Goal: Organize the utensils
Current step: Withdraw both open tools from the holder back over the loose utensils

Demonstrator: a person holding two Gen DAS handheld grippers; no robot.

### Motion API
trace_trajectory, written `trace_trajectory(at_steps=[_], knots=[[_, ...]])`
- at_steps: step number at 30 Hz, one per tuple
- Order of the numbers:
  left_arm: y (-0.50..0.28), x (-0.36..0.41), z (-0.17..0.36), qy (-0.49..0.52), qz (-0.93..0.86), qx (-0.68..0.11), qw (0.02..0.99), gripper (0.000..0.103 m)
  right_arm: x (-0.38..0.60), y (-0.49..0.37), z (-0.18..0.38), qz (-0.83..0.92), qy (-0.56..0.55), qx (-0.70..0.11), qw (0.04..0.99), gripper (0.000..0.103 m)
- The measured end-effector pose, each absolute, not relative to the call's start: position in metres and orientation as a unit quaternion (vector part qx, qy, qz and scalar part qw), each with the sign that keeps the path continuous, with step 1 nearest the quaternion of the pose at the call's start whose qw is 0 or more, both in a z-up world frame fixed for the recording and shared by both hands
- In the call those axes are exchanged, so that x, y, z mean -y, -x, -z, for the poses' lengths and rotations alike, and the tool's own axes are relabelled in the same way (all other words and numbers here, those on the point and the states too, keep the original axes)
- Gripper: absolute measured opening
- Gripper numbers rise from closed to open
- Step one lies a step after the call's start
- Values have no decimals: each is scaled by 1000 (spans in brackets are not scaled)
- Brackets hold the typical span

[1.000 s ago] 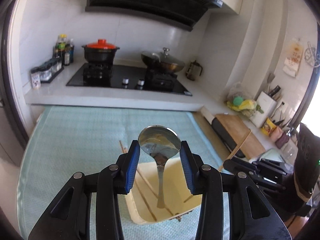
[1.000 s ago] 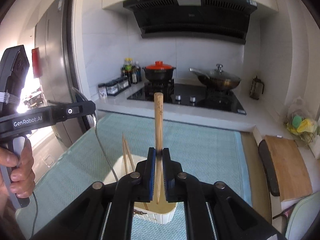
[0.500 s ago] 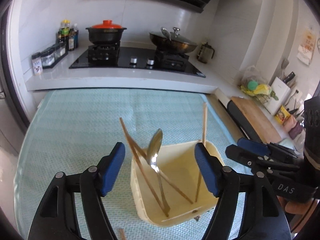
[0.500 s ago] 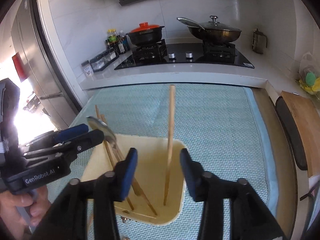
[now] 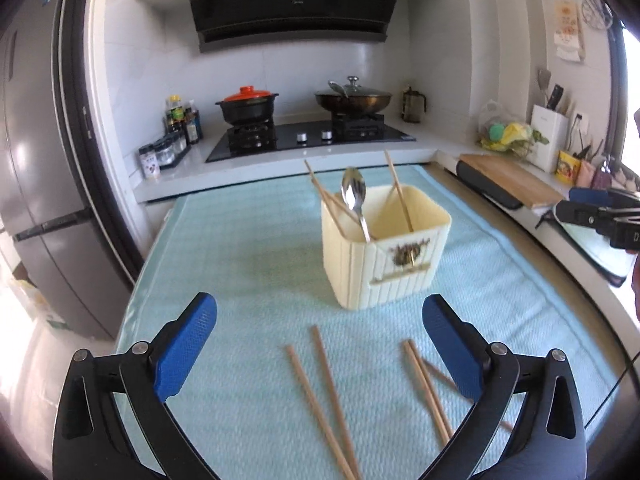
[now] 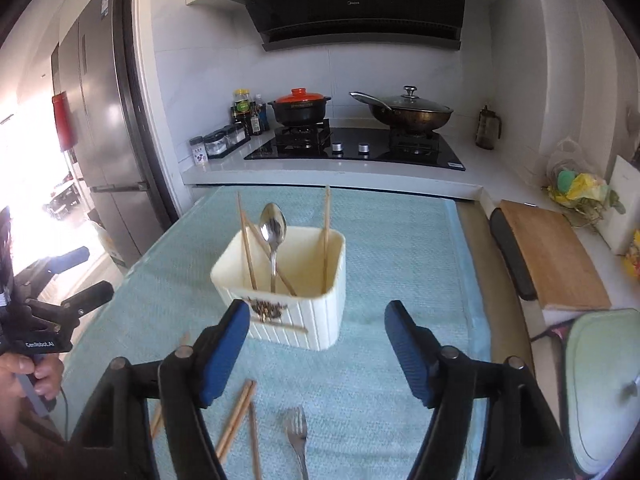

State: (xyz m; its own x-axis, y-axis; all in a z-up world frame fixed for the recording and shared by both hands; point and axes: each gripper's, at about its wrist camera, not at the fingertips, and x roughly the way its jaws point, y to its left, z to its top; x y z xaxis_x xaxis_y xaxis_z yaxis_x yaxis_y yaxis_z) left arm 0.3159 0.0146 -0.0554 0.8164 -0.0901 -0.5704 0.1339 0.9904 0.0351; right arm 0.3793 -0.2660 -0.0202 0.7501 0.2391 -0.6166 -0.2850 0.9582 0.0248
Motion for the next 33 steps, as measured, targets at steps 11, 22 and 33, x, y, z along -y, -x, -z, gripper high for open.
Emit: trace_trajectory(at_steps=[11, 22, 33], knots=[[-231, -10, 113, -12, -9, -331, 944, 103, 270, -244, 81, -64, 43, -313, 947, 84], [-198, -29, 122, 25, -8, -330, 944, 102, 255, -196, 114, -66, 45, -302, 950, 85], [-183, -39, 111, 60, 27, -308, 949, 102, 256, -174, 103, -73, 33, -254, 964, 85]])
